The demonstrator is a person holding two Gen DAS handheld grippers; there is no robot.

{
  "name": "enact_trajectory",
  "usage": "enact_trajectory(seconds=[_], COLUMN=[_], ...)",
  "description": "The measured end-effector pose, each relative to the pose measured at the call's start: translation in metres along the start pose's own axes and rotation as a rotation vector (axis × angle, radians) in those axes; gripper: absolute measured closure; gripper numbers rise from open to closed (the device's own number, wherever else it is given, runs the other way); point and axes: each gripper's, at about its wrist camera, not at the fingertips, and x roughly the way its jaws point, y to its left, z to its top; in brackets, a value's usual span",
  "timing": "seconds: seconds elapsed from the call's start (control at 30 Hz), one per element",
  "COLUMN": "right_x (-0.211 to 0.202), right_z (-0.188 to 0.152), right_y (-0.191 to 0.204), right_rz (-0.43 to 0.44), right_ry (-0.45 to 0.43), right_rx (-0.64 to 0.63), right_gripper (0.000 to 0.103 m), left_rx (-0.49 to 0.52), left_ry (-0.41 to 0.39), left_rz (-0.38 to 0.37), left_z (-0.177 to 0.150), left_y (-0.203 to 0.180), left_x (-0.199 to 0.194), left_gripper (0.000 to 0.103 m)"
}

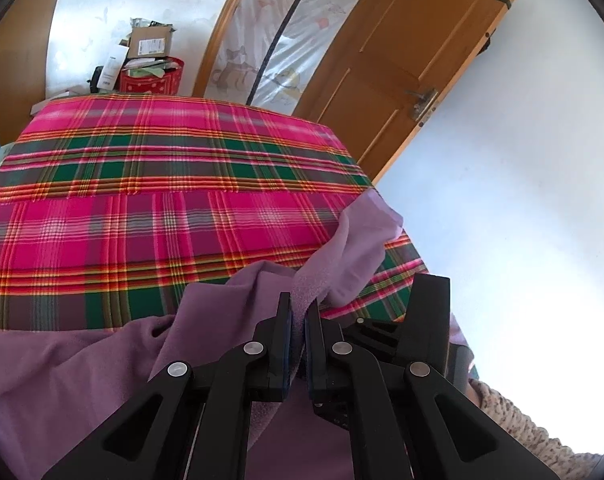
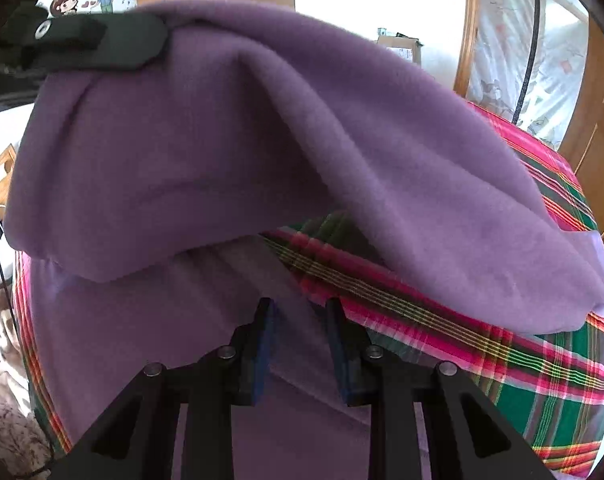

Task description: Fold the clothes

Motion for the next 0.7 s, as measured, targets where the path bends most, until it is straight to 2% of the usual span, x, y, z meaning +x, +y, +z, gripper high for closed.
enact_trajectory(seconds=[0.1, 0.2, 0.43, 0.57, 0.67, 0.7], right_x=[0.002, 0.001, 0.004, 0.015, 0.014, 0.012], right_z=[0.0, 0.0, 0.006, 0.005, 0.005, 0.004], right_y=[0.0, 0.0, 0.0, 0.001, -0.002, -0.005], right_rz=[0.001, -0.01, -0.079, -0.096, -0.094, -0.084], right_ry=[0.0, -0.013, -0.055, -0.016, -0.012, -0.01], right_rx=[-0.007, -0.017, -0.011, -0.019, 0.004, 0.028], right_gripper=[0.093, 0.096, 0.096, 0.096, 0.092, 0.088], left_rx=[-0.002, 0.0, -0.001, -0.003, -0.004, -0.003], left_ry=[-0.002, 0.001, 0.002, 0.014, 0.025, 0.029], left_rz=[-0.004, -0.021, -0.051, -0.055, -0.054, -0.051], left_z=[0.001, 0.0, -0.002, -0.005, -0.008, -0.01], left_y=[0.0, -0.001, -0.005, -0.006, -0.007, -0.007], left_x=[-0.001, -0.002, -0.005, -0.002, 0.0, 0.001], left_gripper=[0.098, 0.098, 0.098, 0.098, 0.098, 0.098])
